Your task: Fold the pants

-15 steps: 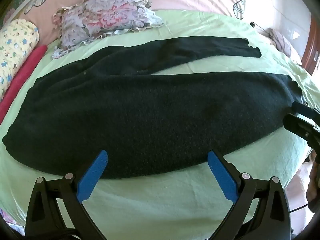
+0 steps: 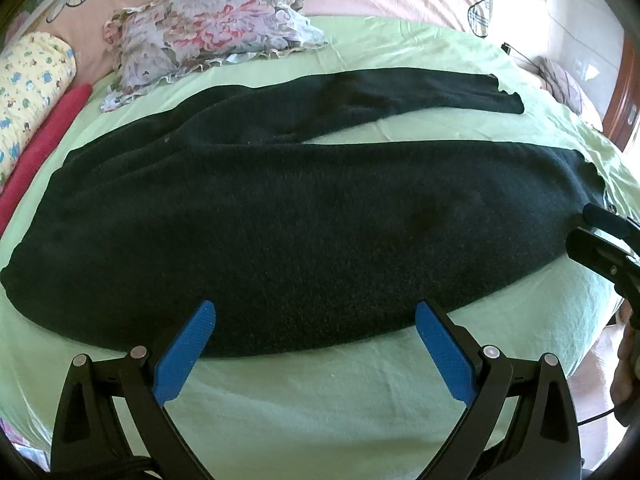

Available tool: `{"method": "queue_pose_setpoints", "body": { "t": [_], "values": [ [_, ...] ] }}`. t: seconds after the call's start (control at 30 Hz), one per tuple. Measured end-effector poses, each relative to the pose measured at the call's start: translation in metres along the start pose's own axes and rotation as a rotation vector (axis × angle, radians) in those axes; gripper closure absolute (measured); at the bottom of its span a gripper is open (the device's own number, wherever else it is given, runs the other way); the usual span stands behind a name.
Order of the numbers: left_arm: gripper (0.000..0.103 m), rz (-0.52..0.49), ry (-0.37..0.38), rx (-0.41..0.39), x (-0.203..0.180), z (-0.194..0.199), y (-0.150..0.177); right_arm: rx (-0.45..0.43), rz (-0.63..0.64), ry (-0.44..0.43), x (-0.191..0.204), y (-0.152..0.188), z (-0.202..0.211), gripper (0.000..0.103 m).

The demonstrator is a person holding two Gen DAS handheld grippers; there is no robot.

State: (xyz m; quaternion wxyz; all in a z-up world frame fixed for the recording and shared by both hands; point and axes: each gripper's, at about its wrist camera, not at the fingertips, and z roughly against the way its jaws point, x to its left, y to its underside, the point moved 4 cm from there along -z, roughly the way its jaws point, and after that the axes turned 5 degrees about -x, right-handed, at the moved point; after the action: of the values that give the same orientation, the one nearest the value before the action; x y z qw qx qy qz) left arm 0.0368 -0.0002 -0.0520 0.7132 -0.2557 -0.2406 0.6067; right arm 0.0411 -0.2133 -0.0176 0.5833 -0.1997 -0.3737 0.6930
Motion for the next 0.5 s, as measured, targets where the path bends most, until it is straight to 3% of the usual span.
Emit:
{"method": "queue_pose_setpoints", "body": {
  "t": [0.5],
  "values": [
    [0.002,-0.008,0.021,-0.007,0.006,-0.001,-0.011,-0.022,-0.034,-0.041,0.001,-0.005,0.003,0.0]
  ]
}}
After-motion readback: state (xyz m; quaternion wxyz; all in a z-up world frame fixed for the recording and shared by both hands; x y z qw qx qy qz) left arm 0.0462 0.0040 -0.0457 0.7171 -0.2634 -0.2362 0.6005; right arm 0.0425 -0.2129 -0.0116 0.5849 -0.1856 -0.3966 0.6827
